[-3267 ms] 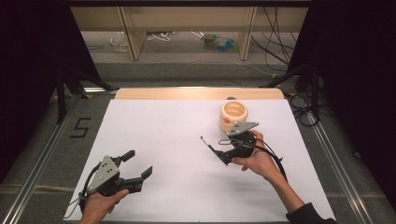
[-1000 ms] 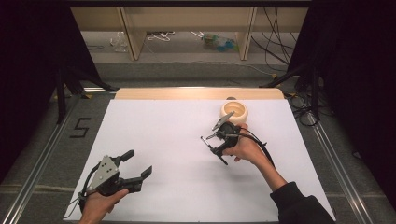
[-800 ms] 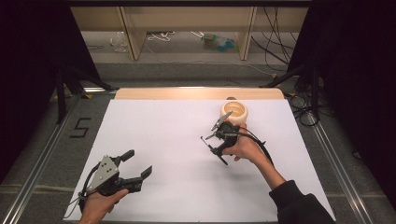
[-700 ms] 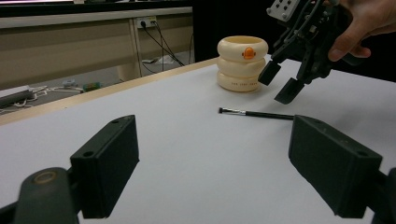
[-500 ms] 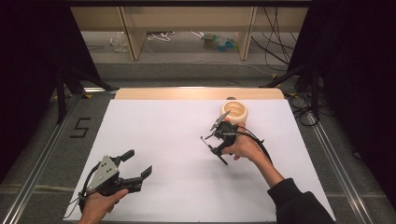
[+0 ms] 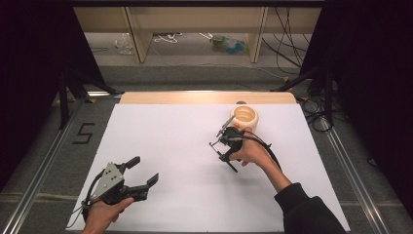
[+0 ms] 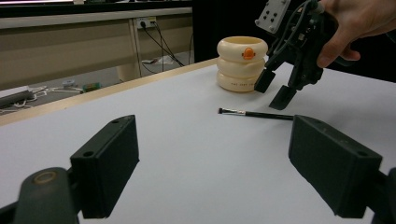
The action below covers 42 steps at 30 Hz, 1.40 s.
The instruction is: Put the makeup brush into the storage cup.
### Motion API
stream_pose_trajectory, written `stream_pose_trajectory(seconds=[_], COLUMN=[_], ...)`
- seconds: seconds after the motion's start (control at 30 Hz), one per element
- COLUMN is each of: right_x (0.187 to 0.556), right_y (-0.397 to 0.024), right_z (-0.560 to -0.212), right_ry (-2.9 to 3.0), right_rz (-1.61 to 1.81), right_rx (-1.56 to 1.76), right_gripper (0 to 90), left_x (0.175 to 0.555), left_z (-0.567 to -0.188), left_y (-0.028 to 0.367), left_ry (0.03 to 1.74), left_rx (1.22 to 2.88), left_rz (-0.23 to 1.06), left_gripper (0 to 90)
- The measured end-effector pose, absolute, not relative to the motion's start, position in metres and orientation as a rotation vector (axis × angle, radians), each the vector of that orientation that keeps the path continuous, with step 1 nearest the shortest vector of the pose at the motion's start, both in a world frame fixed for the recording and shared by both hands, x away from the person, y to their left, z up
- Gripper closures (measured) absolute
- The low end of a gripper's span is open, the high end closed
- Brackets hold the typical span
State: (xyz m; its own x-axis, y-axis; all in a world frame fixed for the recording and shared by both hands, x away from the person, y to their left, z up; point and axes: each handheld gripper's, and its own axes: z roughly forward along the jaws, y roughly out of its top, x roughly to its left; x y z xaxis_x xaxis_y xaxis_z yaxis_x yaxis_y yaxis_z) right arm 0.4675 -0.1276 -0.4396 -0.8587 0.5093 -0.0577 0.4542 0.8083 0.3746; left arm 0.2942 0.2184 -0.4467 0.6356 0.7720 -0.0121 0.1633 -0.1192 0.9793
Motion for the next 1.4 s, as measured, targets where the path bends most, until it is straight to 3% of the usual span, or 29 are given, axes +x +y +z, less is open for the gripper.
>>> stream_pose_trajectory(seconds=[0.33,1.4], right_x=[0.472,0.483], right_y=[-0.122,-0.113], right_z=[-0.443,-0.454], right_ry=[2.853,2.921], right_rz=[0.501,0.407], right_rx=[0.760,0.842], right_gripper=[37.5,54.5], left_x=[0.294,0.294], left_z=[-0.447,-0.447], left_y=[0.218,0.219], left_ry=[0.782,0.778], left_rx=[1.635,1.632], left_rz=[0.618,0.615], left_gripper=[16.0,16.0])
